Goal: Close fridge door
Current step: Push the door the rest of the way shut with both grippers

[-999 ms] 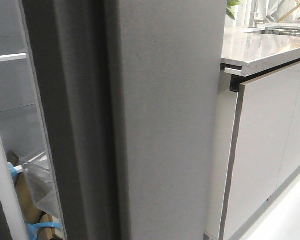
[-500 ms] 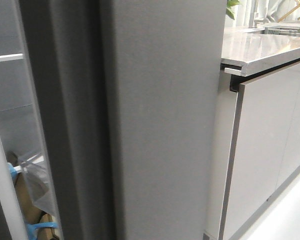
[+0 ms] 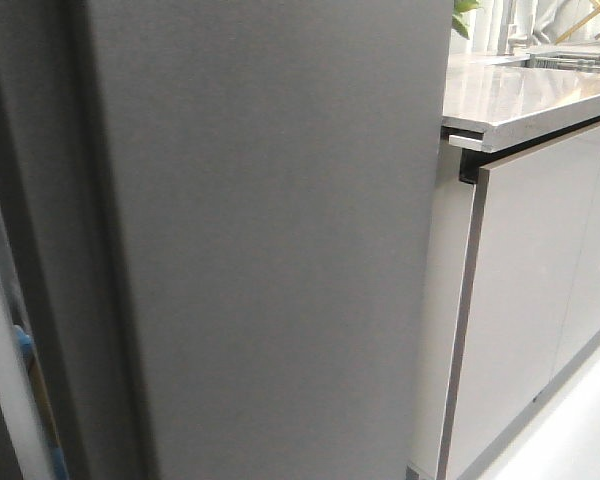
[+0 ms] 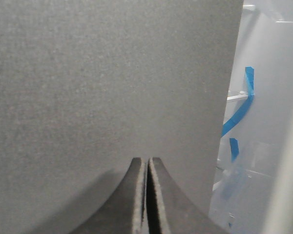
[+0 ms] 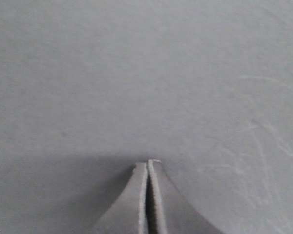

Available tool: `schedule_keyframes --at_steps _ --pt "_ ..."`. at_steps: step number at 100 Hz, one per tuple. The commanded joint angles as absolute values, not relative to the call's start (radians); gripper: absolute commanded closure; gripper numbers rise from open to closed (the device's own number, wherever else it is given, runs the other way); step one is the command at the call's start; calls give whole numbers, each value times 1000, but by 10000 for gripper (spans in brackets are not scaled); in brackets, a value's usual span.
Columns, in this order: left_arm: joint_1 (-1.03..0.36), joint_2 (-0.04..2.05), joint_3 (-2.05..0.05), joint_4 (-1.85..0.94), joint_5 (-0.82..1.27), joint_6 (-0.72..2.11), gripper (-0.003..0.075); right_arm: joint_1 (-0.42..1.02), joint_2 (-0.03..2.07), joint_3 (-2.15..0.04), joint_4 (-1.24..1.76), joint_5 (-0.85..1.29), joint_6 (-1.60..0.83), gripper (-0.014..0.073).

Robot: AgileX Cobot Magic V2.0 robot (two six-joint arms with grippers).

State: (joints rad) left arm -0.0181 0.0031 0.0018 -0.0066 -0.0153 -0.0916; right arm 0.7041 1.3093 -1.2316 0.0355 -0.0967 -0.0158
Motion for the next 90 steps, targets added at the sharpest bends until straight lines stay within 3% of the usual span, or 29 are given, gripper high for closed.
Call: schedule_keyframes --at_steps 1,51,90 --pt "-23 22 30 -8 -92 -95 741 705 1329 -1267 33 -241 -14 670" --pt "-23 22 30 -8 -92 -95 741 689 1535 -1487 33 -210 -14 670" --pt "-23 22 30 -8 -92 -95 741 616 1535 -1492 33 -144 -14 670"
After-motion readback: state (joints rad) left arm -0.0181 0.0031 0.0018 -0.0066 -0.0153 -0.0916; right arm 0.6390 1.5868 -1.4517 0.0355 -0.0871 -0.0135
